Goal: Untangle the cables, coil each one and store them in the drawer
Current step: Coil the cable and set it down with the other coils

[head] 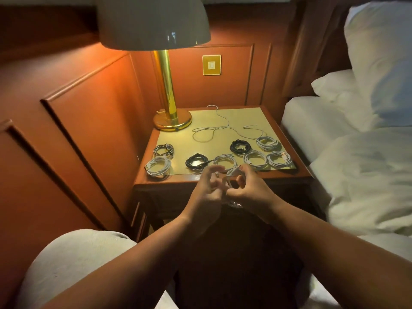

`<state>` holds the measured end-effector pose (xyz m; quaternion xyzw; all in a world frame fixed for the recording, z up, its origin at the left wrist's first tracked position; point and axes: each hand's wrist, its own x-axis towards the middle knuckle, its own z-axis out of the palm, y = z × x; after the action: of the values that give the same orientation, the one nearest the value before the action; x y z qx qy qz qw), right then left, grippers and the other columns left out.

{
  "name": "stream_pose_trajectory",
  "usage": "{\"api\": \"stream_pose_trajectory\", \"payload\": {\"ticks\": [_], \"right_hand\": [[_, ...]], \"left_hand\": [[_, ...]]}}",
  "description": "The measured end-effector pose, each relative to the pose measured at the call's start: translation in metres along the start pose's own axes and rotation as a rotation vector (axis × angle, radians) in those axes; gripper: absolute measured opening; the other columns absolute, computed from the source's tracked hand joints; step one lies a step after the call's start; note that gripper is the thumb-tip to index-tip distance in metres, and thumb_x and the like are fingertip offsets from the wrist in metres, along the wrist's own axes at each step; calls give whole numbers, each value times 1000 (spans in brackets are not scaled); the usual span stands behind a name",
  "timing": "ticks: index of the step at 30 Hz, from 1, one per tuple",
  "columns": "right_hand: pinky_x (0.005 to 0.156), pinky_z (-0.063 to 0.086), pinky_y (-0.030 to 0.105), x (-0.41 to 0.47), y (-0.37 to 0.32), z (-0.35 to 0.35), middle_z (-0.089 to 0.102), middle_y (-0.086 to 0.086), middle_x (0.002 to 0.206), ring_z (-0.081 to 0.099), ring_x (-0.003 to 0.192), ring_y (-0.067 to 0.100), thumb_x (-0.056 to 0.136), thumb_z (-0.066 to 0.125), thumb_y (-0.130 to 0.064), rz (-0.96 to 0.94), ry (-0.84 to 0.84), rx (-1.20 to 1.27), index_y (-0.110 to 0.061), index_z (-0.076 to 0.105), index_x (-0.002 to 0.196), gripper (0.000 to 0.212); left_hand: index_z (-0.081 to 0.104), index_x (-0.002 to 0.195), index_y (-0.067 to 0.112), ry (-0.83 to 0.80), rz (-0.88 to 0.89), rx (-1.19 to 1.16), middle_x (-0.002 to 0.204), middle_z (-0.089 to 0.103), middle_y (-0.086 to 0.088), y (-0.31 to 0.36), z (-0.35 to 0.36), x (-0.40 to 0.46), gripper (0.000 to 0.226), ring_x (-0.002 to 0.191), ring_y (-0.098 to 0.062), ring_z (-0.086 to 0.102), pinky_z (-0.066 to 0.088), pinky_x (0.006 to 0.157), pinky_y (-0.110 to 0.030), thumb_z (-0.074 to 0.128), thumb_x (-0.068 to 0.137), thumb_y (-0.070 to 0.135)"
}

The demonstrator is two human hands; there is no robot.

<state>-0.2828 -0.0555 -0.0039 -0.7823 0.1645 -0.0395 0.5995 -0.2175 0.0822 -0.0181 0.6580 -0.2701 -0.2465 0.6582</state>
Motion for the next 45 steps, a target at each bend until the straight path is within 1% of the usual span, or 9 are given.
{"api": "stream_pose_trajectory", "payload": {"ticks": [7,11,16,21,24,28,38,42,45], "right_hand": [[71,57,23,-31,-19,-5,62,3,114,63,102,13,83,78,-15,-83,-45,59,-29,49,115,46],[85,59,39,-36,-21,0,63,5,116,62,106,19,79,83,-27,-99,29,-30,-29,51,116,49],[76,56,34,-30,-29,6,60,12,116,62,106,27,87,74,-31,-82,39,13,-22,48,123,46],[80,49,42,-17,-37,5,56,18,107,57,94,30,93,59,-12,58,-83,282,-11,49,120,28],[78,56,39,-7,-40,4,66,18,101,69,93,31,99,56,-28,113,-107,360,-8,54,118,28],[82,57,41,18,-41,0,68,14,98,70,88,27,100,55,-37,136,-14,149,-8,60,111,32],[74,63,35,105,-38,-7,73,12,92,74,84,23,93,66,-30,106,35,-39,-12,65,99,18],[83,60,38,148,-33,-14,70,5,95,70,86,19,95,64,-31,70,94,-102,-15,65,101,18],[84,56,38,175,-25,-23,68,-2,98,64,90,16,94,62,-33,-34,130,-430,-19,66,102,17]], "left_hand": [[55,127,25,77,-306,-352,116,71,-13,24,-4,-16,36,103,-27,69,47,87,-45,60,96,8],[54,126,26,206,-108,-173,117,68,-15,25,0,-27,39,95,-24,73,58,70,-31,66,93,8],[46,143,24,252,132,205,108,75,-6,25,-4,-24,56,93,-15,74,61,85,-39,69,92,28],[52,137,19,188,116,334,99,74,-6,33,-21,-6,56,87,-18,74,63,78,-41,75,85,17],[54,128,17,127,-14,206,105,68,-11,36,-25,7,43,90,-23,73,63,80,-40,69,88,9],[59,120,11,61,-56,168,107,67,-15,29,-27,24,27,88,-25,72,62,77,-38,64,94,11],[70,108,15,159,207,783,99,67,0,8,-75,109,16,85,-12,66,48,60,-8,71,92,18],[73,110,17,269,73,796,97,68,2,2,-101,156,19,83,-15,66,53,63,-20,71,92,20],[72,109,17,251,-55,904,100,72,-3,-6,-118,189,17,86,-20,66,58,78,-39,68,94,25]]}}
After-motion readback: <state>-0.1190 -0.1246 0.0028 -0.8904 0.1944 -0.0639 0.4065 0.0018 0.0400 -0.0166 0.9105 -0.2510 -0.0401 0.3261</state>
